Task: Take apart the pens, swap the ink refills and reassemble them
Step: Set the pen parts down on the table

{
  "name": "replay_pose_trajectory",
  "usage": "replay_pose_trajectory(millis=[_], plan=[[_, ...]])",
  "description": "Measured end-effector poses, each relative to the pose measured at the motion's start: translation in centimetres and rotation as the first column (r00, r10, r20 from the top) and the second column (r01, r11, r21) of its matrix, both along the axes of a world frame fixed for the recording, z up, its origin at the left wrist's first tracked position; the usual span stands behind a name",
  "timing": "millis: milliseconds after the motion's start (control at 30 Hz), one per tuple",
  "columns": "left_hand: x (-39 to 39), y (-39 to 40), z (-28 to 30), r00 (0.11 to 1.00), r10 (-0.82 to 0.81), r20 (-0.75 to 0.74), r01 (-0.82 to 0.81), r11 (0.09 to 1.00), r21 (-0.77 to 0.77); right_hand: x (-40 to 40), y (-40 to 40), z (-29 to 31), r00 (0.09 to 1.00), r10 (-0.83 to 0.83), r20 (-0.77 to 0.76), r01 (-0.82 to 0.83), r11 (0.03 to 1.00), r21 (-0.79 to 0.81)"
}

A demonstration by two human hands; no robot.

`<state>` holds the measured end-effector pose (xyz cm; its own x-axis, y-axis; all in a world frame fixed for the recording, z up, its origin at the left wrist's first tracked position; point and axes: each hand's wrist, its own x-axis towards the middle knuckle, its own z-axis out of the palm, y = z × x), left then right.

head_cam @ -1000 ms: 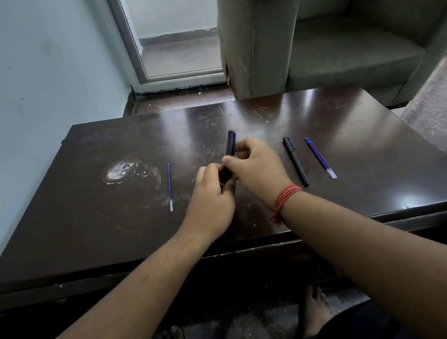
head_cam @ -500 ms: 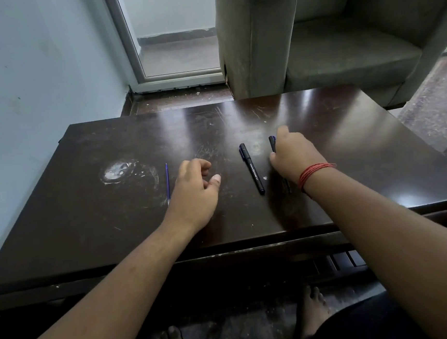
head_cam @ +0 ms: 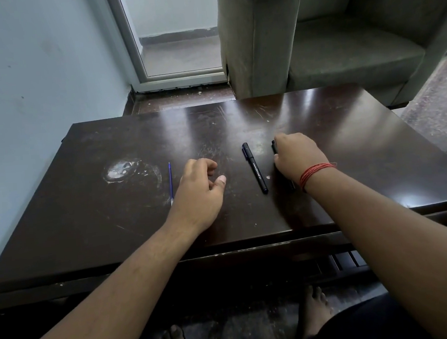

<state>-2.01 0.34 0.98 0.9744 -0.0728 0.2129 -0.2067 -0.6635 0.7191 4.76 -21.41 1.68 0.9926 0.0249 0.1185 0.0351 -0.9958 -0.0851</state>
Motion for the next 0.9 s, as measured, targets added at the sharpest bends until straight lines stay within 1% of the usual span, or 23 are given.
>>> replay_pose_trajectory(millis=[267, 333, 433, 500, 600, 700, 767, 900], plan=[[-0.1, -0.1, -0.1, 1.0, -0.008, 0.006, 0.008, 1.0, 0.01, 0.3, -0.8, -0.2, 1.0, 0.016, 0.025, -0.015, 0.999, -0.038], [-0.1, -0.1, -0.1, 1.0, -0.011, 0.009, 0.011, 1.0, 0.016, 0.2, -0.8, -0.1, 0.998, 0.037, 0.051, -0.035, 0.999, -0.039], [0.0, -0.1, -0.1, 1.0, -0.01, 0.013, 0.01, 1.0, 0.015, 0.0, -0.1, 0.1, 0.987, 0.089, 0.133, -0.089, 0.996, -0.005], [0.1, 0.0, -0.1, 1.0, -0.009, 0.015, 0.008, 1.0, 0.013, -0.3, 1.1, 0.2, 0.981, 0.114, 0.157, -0.121, 0.992, 0.04], [0.2, 0.0, -0.2, 1.0, -0.009, 0.019, 0.008, 1.0, 0.015, -1.4, 3.1, -0.2, 0.983, 0.131, 0.126, -0.141, 0.987, 0.079], [0.2, 0.1, -0.3, 1.0, -0.006, 0.017, 0.005, 1.0, 0.019, -2.0, 4.4, -1.3, 0.976, 0.19, 0.106, -0.193, 0.981, 0.02], [0.3, 0.1, -0.3, 1.0, -0.004, 0.013, 0.004, 1.0, 0.016, -2.1, 4.6, -1.4, 0.974, 0.203, 0.102, -0.205, 0.979, 0.013], [0.3, 0.0, -0.5, 1.0, -0.004, 0.004, 0.004, 1.0, 0.014, -2.2, 4.9, -0.7, 0.987, 0.155, 0.045, -0.159, 0.978, 0.134]])
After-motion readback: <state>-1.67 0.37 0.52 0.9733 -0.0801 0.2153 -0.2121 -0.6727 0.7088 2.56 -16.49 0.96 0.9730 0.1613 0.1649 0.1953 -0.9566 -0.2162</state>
